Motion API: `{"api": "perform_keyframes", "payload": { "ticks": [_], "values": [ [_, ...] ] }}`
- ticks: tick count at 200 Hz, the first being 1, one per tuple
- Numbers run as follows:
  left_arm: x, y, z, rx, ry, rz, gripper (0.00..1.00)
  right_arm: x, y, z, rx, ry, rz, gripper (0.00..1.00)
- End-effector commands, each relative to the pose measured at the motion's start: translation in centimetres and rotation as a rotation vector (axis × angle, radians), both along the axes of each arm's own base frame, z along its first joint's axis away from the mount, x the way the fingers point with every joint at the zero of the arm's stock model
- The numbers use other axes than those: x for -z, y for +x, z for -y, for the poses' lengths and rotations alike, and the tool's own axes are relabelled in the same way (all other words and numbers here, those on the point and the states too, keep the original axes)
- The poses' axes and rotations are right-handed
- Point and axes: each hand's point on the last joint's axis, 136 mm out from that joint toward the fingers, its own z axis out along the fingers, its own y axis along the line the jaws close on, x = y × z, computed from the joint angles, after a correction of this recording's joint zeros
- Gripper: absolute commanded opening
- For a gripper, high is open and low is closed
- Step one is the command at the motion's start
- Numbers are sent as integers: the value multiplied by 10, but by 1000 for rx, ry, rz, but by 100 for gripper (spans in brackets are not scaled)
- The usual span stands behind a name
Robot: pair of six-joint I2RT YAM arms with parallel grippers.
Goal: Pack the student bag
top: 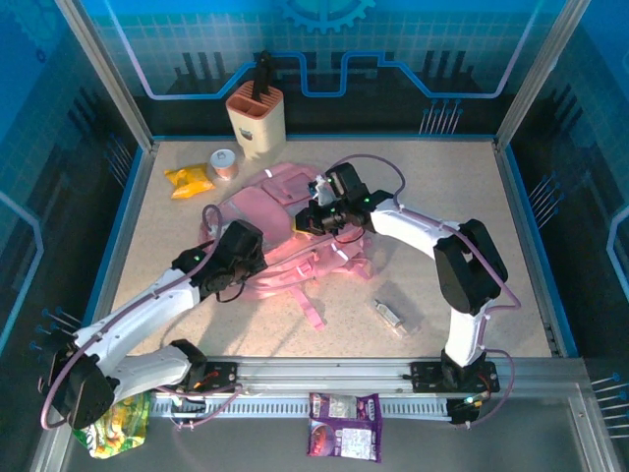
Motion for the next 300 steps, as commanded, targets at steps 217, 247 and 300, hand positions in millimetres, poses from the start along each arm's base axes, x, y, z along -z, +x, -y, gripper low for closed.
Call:
{"api": "perform_keyframes", "payload": {
  "ticks": [217,247,300],
  "values": [
    [-11,31,133,410,-90,38,0,-13,-17,55,285,84,-176,62],
    [-11,30,136,437,-89,34,0,1,-22,52,368,95,-234,59],
    [-9,26,139,488,-81,25,0,1,-18,45,401,105,-207,38]
  ]
}}
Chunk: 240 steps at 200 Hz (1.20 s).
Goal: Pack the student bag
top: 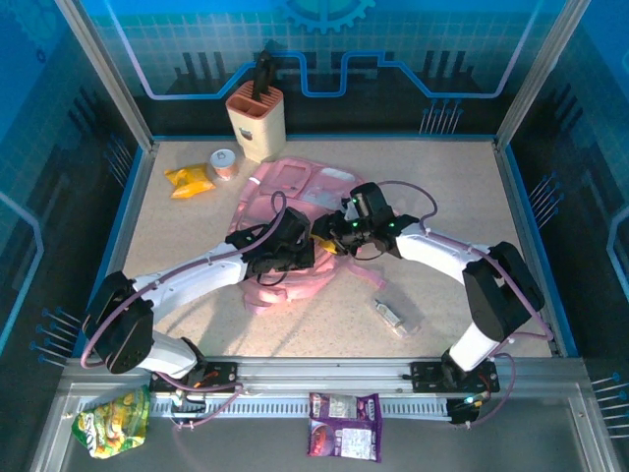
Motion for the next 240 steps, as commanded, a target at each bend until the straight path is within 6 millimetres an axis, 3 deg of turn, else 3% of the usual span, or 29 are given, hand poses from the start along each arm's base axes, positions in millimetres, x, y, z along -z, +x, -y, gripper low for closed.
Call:
{"api": "perform_keyframes", "payload": {
  "ticks": [1,32,70,128,152,169,199,222,240],
  "values": [
    [-19,2,9,65,-24,40,0,-11,9,-2,49,24,45,38],
    [-16,-5,-3,109,60,32,0,-6,10,2,19,-11,65,20],
    [-17,-16,-30,183,195,32,0,-2,14,23,-10,-55,89,0],
    [-5,-9,-102,113,353,-65,0,-6,17,48,-95,-68,115,0],
    [-6,-7,-115,85,341,-53,0,-14,25,46,-185,-40,168,0],
    [-8,-11,-106,98,274,-45,0,-17,37,47,-235,-63,189,0],
    [-10,-19,-65,155,114,-59,0,-21,55,34,-323,-55,213,0],
    [-14,-25,-28,224,87,-36,0,-19,75,35,-330,-130,230,8],
    [-16,-28,-2,271,68,-28,0,-21,86,39,-333,-196,248,21]
  ]
}}
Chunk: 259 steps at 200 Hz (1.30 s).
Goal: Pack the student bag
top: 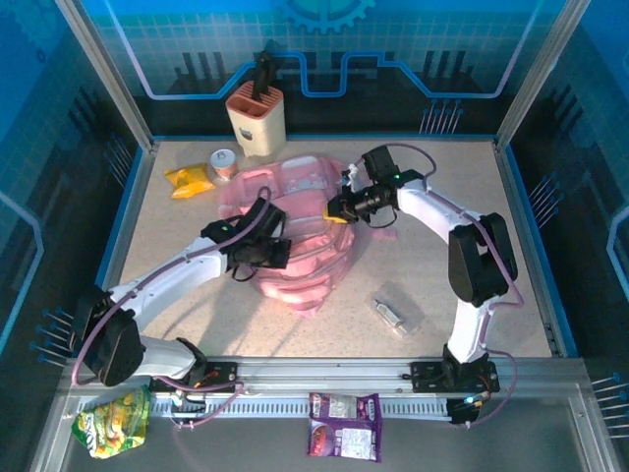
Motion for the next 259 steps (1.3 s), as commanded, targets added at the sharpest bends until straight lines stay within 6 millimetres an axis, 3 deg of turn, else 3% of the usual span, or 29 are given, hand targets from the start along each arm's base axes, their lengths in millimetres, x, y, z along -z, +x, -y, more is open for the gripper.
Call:
{"api": "perform_keyframes", "payload": {
  "ticks": [1,14,33,55,69,88,113,143,161,200,222,259],
  "values": [
    [-12,-15,52,104,-113,-30,0,-13,24,8,-22,-73,123,21],
    [-10,-13,60,111,-118,-32,0,-15,26,13,-10,-110,125,35],
    [-9,-8,58,92,-94,-22,0,-10,14,22,0,-133,98,40],
    [-13,-5,58,87,-103,1,0,-9,-10,29,21,-113,58,53],
    [-15,-5,57,83,-109,13,0,-11,-24,27,38,-70,33,56],
    [-16,-5,61,94,-129,21,0,-15,-42,11,21,18,-8,56],
    [-14,-6,61,100,-127,16,0,-19,-55,-11,-22,64,-35,54],
    [-14,-6,63,108,-133,8,0,-13,-53,-23,-28,58,-49,50],
    [-15,-6,64,114,-135,11,0,-9,-52,-28,-35,47,-47,41],
    [-12,-13,58,136,-101,-9,0,-6,-40,-18,-39,10,-15,18],
    [-6,-21,43,133,-40,-29,0,-5,-29,-7,-37,-23,-7,7],
    [7,-45,10,100,51,-83,0,-12,-7,10,-14,-42,40,0]
  ]
}}
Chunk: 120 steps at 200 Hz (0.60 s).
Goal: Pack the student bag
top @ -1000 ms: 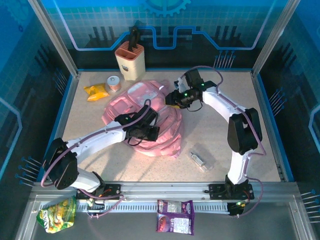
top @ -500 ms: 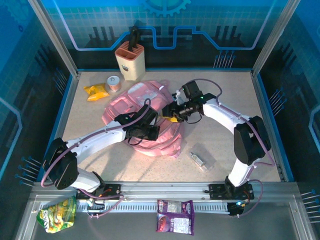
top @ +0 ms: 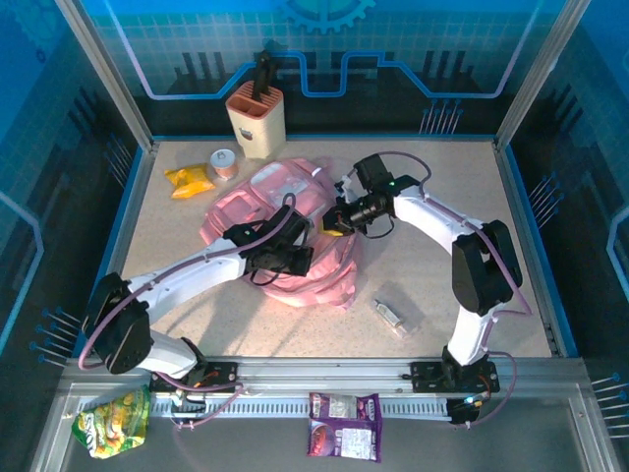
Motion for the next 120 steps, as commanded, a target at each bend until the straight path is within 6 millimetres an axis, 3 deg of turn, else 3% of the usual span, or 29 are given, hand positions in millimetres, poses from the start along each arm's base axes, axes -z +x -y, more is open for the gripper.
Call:
{"api": "perform_keyframes", "payload": {
  "ticks": [1,33,61,91,120],
  "values": [
    [7,-34,-33,18,93,-73,0,-8,39,22,37,-34,122,0],
    [19,-49,-57,-25,155,-110,0,-13,54,34,54,-60,154,0],
    [19,-50,-73,-78,142,-103,0,-11,62,44,68,-90,166,0],
    [24,-42,-84,-132,73,-76,0,-4,64,51,57,-146,171,0],
    [25,-16,-92,-158,53,-29,0,-5,61,43,14,-131,175,0]
  ]
}}
